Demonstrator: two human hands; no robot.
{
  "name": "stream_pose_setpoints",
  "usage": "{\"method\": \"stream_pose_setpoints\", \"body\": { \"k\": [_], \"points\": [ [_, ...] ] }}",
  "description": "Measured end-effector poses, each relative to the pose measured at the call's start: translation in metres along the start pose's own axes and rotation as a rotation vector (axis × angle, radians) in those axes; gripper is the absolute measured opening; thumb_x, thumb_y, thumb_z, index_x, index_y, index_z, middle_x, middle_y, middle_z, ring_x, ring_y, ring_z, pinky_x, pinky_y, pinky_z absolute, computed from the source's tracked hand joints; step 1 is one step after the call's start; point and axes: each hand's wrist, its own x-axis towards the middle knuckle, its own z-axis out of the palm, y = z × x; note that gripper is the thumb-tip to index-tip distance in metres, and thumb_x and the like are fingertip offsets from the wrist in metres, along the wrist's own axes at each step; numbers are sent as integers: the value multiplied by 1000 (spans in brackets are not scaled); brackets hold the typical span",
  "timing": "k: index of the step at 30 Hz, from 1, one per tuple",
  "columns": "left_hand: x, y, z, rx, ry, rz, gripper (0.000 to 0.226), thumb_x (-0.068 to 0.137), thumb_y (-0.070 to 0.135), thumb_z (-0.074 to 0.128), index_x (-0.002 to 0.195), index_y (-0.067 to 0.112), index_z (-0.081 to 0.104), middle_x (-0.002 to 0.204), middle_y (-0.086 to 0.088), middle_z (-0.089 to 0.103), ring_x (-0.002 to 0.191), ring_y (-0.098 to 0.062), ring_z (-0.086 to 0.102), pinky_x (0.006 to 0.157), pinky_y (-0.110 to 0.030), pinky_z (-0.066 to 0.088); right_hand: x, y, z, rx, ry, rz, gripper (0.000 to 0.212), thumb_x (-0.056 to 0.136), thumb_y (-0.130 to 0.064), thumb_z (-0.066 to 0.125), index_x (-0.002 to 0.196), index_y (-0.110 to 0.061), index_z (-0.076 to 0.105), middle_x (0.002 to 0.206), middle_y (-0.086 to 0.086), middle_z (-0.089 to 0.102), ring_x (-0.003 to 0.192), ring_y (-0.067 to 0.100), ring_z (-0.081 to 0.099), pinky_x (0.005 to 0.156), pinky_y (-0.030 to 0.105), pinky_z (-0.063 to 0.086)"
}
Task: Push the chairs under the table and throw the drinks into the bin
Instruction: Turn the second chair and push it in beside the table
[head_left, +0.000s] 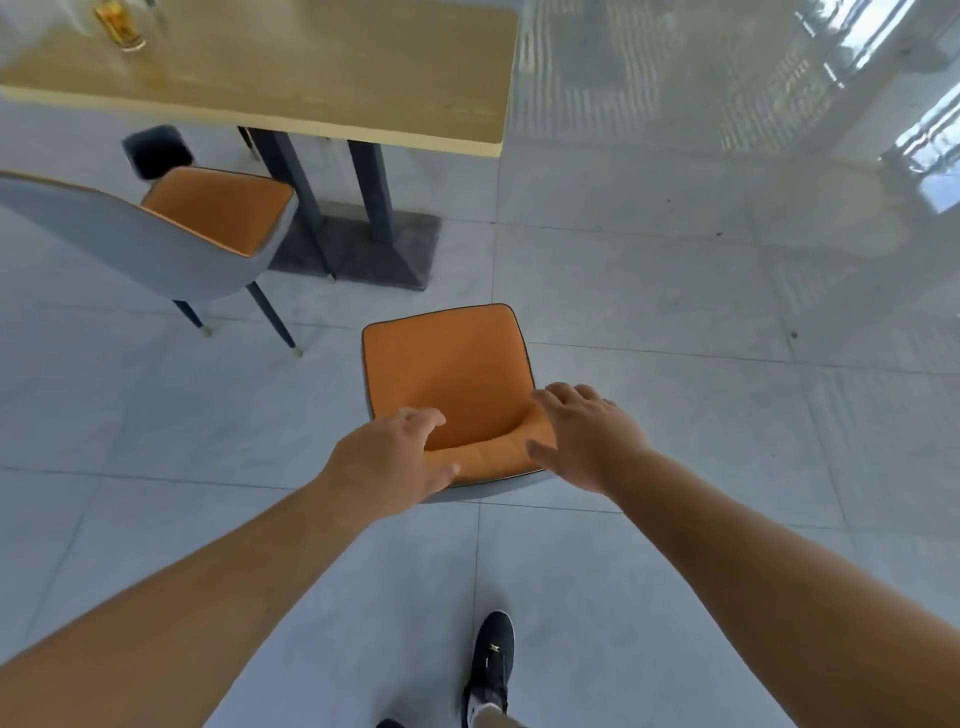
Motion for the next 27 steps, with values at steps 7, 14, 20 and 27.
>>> {"method": "stream_pose_setpoints", "body": {
  "k": [7, 14, 20, 27],
  "points": [
    [-34, -9, 20, 20, -155, -28, 83, 74, 90, 46, 138, 36, 44, 128, 9, 54, 108, -17, 53, 83, -40, 54, -22, -9, 30, -59, -181, -24, 89, 80, -90, 45, 152, -38, 36, 153, -6, 47, 136, 30, 45, 108, 49, 44],
    [-39, -8, 36, -26, -45, -42, 61, 88, 61, 64, 140, 39, 42, 129, 7, 55, 107, -17, 54, 81, -34, 52, -15, -18, 39, -148, -172, -6, 56, 96, -49, 59, 148, -39, 40, 143, -7, 52, 133, 30, 45, 106, 56, 42],
    [-23, -16, 42, -81, -93, -67, 59, 91, 56, 63, 143, 39, 42, 136, 7, 55, 114, -20, 55, 90, -38, 53, 4, -15, 33, -150, -269, -6, 50, 100, -42, 56, 147, -43, 40, 136, -8, 54, 127, 28, 46, 101, 57, 48],
    [-1, -38, 38, -96, -173, -82, 54, 90, 57, 64, 138, 41, 47, 129, 6, 59, 95, -13, 47, 79, -28, 44, 28, -15, 29, -172, -278, -63, 47, 100, -42, 56, 144, -44, 42, 133, -12, 54, 123, 25, 47, 95, 54, 49]
  ]
}}
